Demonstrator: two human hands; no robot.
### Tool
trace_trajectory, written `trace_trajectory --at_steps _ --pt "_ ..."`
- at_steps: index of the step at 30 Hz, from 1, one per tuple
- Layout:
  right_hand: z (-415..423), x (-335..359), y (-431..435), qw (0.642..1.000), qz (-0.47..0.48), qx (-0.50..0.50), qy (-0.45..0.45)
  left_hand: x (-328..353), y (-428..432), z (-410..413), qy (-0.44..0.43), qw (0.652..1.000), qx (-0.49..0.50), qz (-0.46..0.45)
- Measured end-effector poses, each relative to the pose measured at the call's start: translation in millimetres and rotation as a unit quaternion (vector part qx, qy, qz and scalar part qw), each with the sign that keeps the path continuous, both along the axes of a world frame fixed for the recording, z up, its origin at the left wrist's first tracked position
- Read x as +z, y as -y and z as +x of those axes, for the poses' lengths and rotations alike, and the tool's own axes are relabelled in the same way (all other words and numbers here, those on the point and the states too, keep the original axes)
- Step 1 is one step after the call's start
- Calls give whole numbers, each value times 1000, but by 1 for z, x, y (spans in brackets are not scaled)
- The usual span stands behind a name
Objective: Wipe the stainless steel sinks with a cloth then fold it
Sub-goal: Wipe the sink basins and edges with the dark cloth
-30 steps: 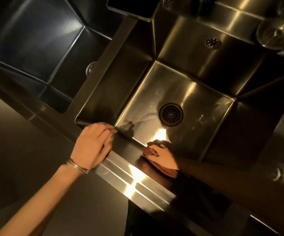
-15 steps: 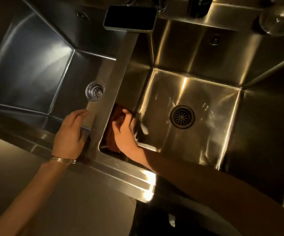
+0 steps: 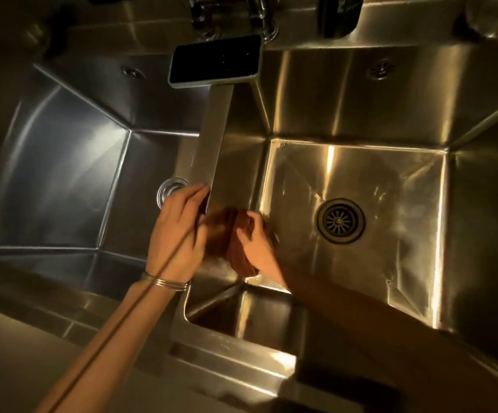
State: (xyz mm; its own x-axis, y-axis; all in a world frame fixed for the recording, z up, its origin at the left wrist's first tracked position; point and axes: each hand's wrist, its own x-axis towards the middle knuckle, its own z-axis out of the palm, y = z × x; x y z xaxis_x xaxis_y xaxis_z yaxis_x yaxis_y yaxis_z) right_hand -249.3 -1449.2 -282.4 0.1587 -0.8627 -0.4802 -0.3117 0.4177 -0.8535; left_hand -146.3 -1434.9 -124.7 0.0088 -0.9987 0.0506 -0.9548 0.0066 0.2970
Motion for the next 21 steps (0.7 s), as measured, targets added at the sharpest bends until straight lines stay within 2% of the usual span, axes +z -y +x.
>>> trace_trajectory --at_steps 4,6,7,9,11,12,14,15,18,21 --pt "13 35 68 986 -157 -57 18 -8 8 -5 -9 1000 7 -14" --pt "18 34 82 986 -155 -54 39 -12 9 -7 0 999 30 -28" --pt "16 25 84 989 -128 -56 51 -15 10 -8 -4 999 42 -30" --pt "15 1 93 995 -70 -63 15 -19 12 -8 -6 998 50 -30" --pt "12 -17 107 996 57 -59 -39 -21 12 -8 5 998 48 -34" --pt "8 -24 112 987 110 -120 -11 -22 11 -7 11 998 47 -36" --pt "4 -20 121 981 153 -114 -20 -23 10 -7 19 998 45 -37" --pt "2 -9 123 984 140 -109 -8 -24 10 -7 22 998 44 -35" --pt "2 29 130 995 -15 -81 62 -24 12 -9 27 998 52 -24" --pt "12 56 144 984 -56 -117 124 -24 12 -11 31 997 60 -22"
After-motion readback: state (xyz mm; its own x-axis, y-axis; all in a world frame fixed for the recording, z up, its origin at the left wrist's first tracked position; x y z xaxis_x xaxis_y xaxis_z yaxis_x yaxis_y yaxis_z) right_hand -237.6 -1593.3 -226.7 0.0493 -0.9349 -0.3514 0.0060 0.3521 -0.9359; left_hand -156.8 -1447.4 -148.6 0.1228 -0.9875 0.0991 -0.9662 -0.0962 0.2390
